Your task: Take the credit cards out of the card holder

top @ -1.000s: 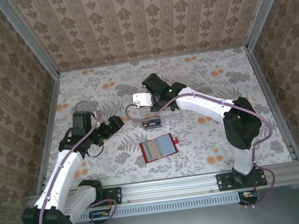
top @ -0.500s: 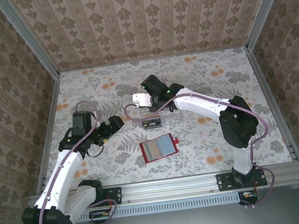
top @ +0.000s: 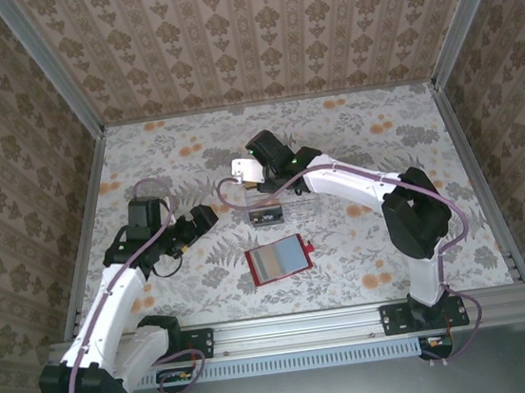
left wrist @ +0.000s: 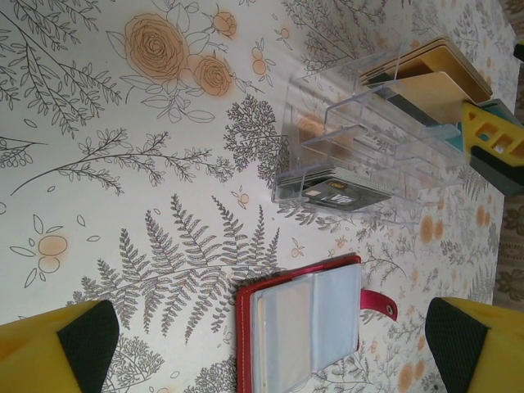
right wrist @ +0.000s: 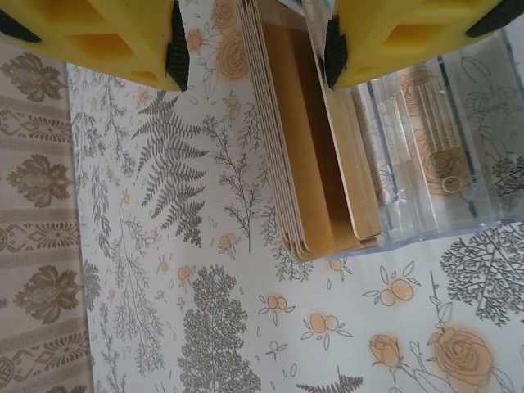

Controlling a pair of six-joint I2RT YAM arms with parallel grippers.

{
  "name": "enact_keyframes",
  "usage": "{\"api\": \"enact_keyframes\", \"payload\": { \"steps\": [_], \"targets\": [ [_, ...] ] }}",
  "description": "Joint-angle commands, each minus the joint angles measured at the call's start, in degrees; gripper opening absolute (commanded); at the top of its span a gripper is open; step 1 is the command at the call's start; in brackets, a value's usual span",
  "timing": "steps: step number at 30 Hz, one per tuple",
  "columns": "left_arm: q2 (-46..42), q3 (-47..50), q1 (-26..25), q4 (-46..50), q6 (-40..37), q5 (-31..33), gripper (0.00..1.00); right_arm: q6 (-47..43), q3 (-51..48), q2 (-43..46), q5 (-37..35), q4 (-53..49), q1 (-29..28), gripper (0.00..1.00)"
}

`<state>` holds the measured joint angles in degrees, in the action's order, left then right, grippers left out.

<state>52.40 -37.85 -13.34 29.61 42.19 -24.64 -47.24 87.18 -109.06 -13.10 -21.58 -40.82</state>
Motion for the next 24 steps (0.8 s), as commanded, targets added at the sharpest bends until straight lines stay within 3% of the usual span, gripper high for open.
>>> {"api": "enact_keyframes", "payload": {
  "steps": [1,15,24],
  "targets": [
    [-1.3,0.8,0.6,0.0,-0.8,-0.9,1.0,1.3,1.2,-2.2,-2.8,1.3,-0.3,0.51],
    [-1.7,1.2,0.6,0.0,-0.7,-1.4,1.0,4.2,1.6,-0.9,-3.7,2.4,-0.3,0.52],
    [-0.7,2.4,0.2,-2.6,0.6,-3.3,1.0,15.8,-3.5,8.9,0.6,1.8,-0.4,0.52]
  ]
}}
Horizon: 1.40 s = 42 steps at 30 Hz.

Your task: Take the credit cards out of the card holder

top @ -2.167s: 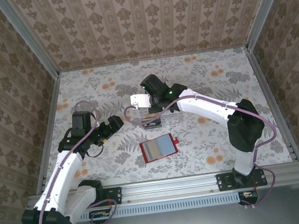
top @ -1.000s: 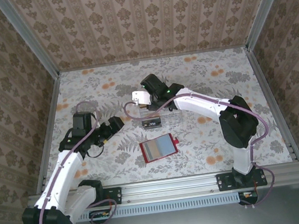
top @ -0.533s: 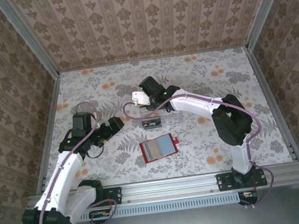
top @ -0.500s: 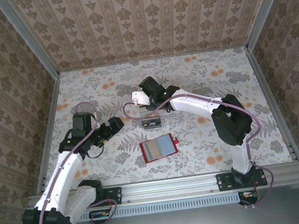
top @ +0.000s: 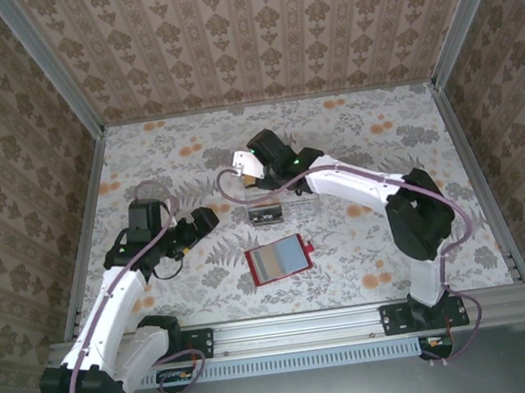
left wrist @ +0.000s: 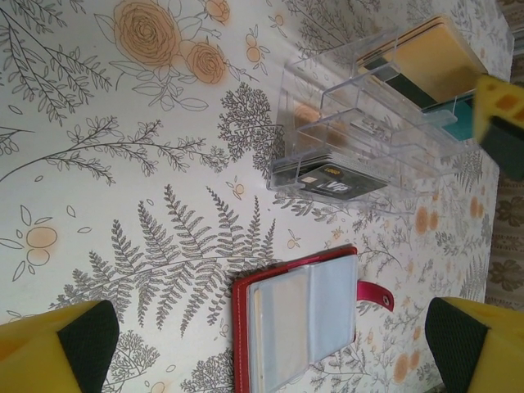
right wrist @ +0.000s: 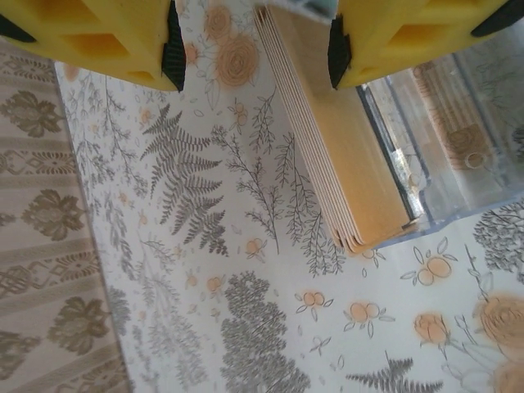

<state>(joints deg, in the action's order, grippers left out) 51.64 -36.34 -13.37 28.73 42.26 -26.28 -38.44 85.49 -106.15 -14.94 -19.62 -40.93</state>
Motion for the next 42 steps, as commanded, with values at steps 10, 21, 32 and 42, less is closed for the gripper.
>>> {"api": "enact_keyframes", "payload": {
  "steps": [10,21,32,42],
  "targets": [
    [1.6,6.1,-10.5,-8.7,8.4,2.1,0.81,33.5,-12.9,19.2,13.2,-7.0,-0.3,0.34],
    [6.6,9.0,-25.1,-14.2,15.7,8.4,0.4,58.9,-31.2,28.2,20.4,-6.6,-2.1,0.14],
    [16.7,7.7,-32.3,-17.3,17.2,9.3,0.27,69.3,-36.7,17.0,22.4,-2.7,-5.4,0.23],
    [19.1,7.4,-32.9,-17.4,16.3,9.6,0.27,70.5,-37.3,13.6,19.6,-2.4,-6.8,0.27]
  ]
}}
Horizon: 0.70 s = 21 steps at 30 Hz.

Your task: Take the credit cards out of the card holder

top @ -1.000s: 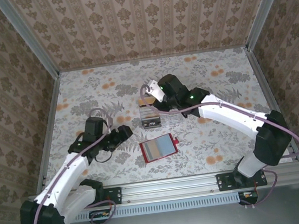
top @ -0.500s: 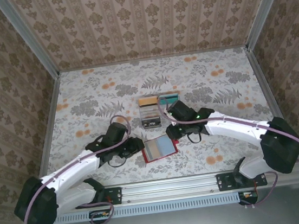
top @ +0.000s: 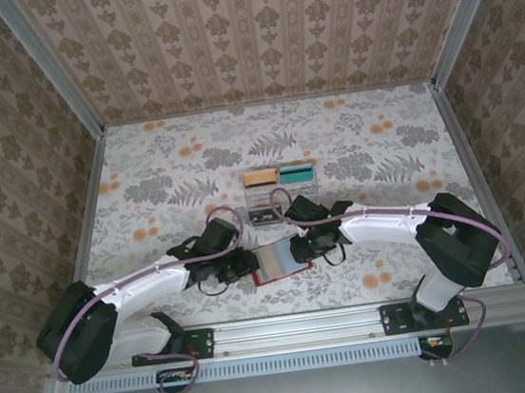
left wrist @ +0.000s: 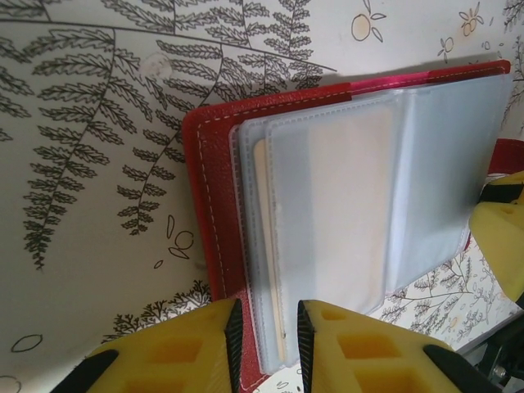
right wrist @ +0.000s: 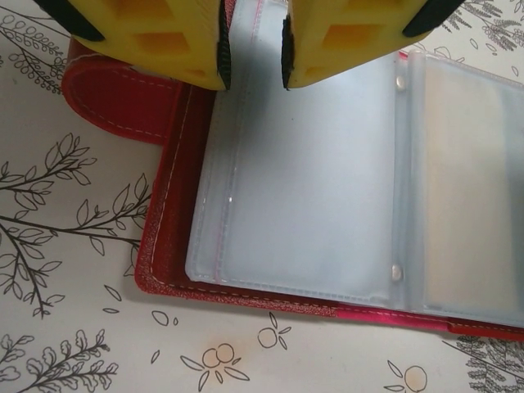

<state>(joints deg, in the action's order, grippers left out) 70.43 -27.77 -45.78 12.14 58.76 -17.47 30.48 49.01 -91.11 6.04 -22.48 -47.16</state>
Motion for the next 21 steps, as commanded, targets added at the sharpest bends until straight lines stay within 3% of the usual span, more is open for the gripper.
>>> {"api": "enact_keyframes", "payload": {
  "steps": [1,9,21],
  "targets": [
    [0.2,-1.2,-0.5,-0.9,-0.3,0.8,0.26,1.7,-0.9,-1.8,-1.5,0.6,-0.7,0.27],
    [0.3,-1.1,-0.7,-3.0,-0.8,0.8,0.21,2.4,-1.3,-2.4,-1.6,1.0,-1.4,0.26],
    [4.1,-1.4,-0.6,-5.1,-1.5,0.1,0.21,2.9,-1.8,-2.4,-1.9,1.1,-1.9,0.26]
  ]
}}
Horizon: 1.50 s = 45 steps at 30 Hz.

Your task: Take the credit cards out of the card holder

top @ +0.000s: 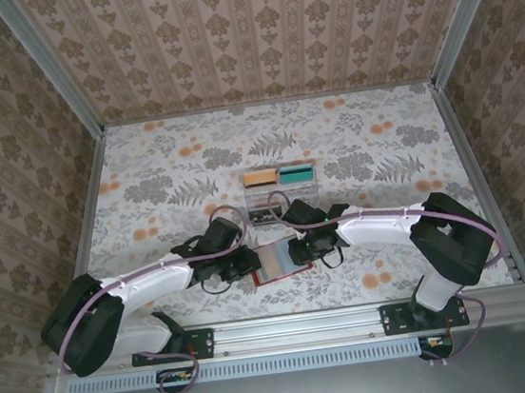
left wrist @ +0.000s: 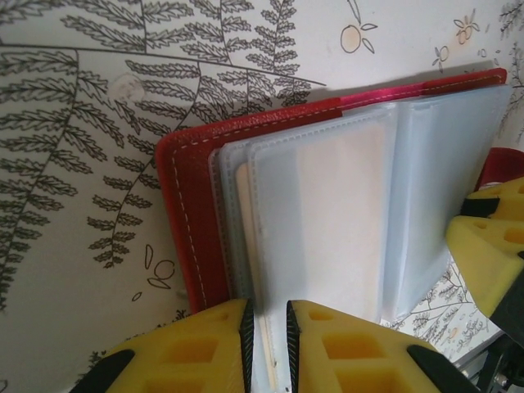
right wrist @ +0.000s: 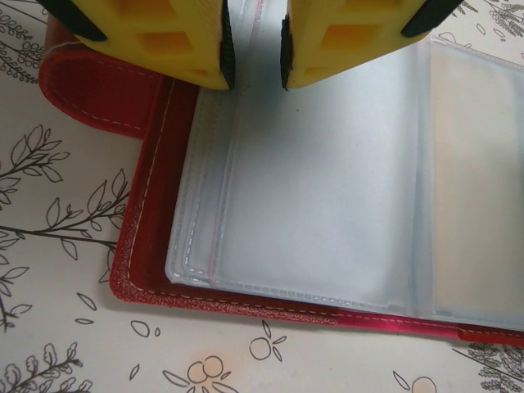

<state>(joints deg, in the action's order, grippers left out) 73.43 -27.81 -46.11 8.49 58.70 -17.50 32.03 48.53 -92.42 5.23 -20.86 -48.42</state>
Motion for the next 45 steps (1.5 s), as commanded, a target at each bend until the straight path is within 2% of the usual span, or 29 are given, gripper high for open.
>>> {"api": "enact_keyframes", "payload": {
  "steps": [1,7,14,19,22,24,29,33,40,45],
  "targets": [
    [1.7,-1.5,-0.4,-1.8,-1.5,-0.1,0.21,1.4,-1.3,-1.0,-1.1,-0.6,-0.7,0.26],
    [3.9,-2.4,-0.8,-3.8,-1.9,-1.1,0.21,1.7,-1.6,-1.4,-1.0,-0.5,-0.9,0.26],
    [4.1,-2.6,-1.5,-6.9,-2.1,-2.4,0.4,2.2,-2.0,-1.6,-1.0,-0.1,-1.3,0.26],
    [4.2,-3.2,-1.9,-8.2,-2.5,-3.2,0.67,2.3,-2.1,-1.7,-1.0,-0.1,-1.4,0.26],
    [4.1,-3.8,-2.3,-8.2,-2.8,-3.4,0.9,2.5,-2.1,-1.7,-1.0,0.0,-1.5,0.26],
    [3.9,-4.3,-2.6,-8.2,-3.2,-3.4,0.95,2.6,-2.1,-1.7,-1.1,0.0,-1.5,0.26],
    [4.0,-5.9,-3.4,-8.5,-4.0,-3.8,0.98,2.8,-2.5,-1.3,-1.3,-0.2,-1.5,0.26],
    [4.6,-7.0,-3.7,-8.7,-3.9,-4.2,0.97,3.2,-3.1,0.1,-2.5,-0.3,-1.5,0.27],
    [5.0,-8.6,-4.2,-10.0,-4.2,-5.1,0.86,4.6,-4.6,4.9,-5.1,0.4,-1.4,0.28],
    [7.9,-10.4,-4.5,-10.5,-4.3,-6.1,0.83,5.9,-5.6,8.1,-7.7,-0.6,-1.2,0.32]
  ]
}}
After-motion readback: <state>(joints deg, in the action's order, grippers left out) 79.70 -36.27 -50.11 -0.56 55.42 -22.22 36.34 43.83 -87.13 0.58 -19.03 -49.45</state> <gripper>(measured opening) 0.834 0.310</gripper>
